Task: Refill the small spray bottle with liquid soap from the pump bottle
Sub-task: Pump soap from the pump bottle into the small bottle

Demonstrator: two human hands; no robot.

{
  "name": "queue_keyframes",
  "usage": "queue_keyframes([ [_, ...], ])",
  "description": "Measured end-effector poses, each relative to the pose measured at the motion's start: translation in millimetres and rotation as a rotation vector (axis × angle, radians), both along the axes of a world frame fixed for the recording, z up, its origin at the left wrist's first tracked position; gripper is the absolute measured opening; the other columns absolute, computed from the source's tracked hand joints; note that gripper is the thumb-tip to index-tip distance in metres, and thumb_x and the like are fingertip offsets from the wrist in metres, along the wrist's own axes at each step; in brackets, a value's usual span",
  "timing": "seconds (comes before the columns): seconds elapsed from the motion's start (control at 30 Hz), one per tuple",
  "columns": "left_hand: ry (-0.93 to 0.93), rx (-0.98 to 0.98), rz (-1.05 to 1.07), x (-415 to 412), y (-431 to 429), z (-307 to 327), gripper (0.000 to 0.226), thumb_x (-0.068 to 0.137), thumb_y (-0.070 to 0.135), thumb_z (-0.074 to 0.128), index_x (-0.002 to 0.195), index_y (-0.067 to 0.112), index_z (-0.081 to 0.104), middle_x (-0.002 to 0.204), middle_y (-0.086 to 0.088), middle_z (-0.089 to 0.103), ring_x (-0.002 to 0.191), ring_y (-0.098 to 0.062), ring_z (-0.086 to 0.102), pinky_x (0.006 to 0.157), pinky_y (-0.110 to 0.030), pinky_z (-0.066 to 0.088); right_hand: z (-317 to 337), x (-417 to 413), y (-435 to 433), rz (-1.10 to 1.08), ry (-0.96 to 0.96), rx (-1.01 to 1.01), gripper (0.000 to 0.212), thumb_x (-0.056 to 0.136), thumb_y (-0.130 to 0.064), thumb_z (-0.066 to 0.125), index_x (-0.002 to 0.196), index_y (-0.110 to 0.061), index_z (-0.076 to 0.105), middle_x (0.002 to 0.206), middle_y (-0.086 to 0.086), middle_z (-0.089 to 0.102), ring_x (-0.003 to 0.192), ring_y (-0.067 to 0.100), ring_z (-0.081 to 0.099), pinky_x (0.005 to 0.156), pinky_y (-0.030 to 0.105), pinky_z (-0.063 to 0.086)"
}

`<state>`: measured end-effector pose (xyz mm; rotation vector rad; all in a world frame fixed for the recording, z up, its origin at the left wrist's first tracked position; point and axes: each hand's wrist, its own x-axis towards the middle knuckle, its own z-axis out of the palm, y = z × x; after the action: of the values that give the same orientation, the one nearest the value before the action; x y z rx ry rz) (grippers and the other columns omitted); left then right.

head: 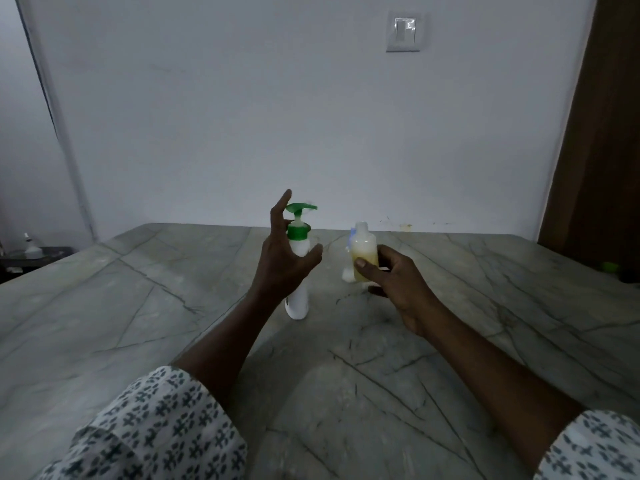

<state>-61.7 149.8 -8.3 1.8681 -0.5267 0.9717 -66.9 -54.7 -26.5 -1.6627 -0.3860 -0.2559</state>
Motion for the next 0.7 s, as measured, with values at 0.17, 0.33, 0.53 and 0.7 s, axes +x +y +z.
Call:
queue_keyframes([
  [0.17,0.085,0.009,-0.011,2,6,-3,0.110,0.074,0.024,0.085,0.155,0.033,0.011,0.121,-0.006,0.059,0.101,-0.020,0.063,0.087,-0.032,0.055,-7,2,-7,-0.018,0.053,-0.077,0.051,0.078,-0.032,0.076,0.123,-0.016,0.059,0.114,0.002,0.064,0.102,0.018,0.061,0.079,0.033,0.052],
  [0.33,0.216,-0.046,-0.098,2,11,-8,0.112,0.066,0.029,0.084,0.152,0.038,0.014,0.110,0.001,0.062,0.097,-0.019,0.067,0.087,-0.043,0.058,-8,4,-7,-0.015,0.076,-0.182,0.055,0.074,-0.022,0.080,0.124,-0.013,0.058,0.116,0.002,0.065,0.101,0.017,0.063,0.086,0.031,0.052],
  [0.53,0.307,-0.023,-0.142,5,14,-12,0.098,0.074,0.017,0.085,0.150,0.026,0.024,0.102,0.001,0.062,0.090,-0.010,0.065,0.083,-0.037,0.057,-11,0,-5,-0.033,0.075,-0.305,0.054,0.069,-0.021,0.084,0.117,-0.011,0.064,0.109,0.005,0.069,0.097,0.020,0.065,0.090,0.040,0.054],
  [0.7,0.340,-0.033,-0.143,6,18,-11,0.088,0.078,0.005,0.078,0.149,0.023,0.027,0.098,-0.004,0.061,0.080,0.001,0.063,0.074,-0.028,0.051,-10,0,-3,-0.041,0.080,-0.314,0.053,0.067,-0.018,0.085,0.115,-0.009,0.065,0.106,0.007,0.070,0.097,0.022,0.066,0.091,0.044,0.053],
])
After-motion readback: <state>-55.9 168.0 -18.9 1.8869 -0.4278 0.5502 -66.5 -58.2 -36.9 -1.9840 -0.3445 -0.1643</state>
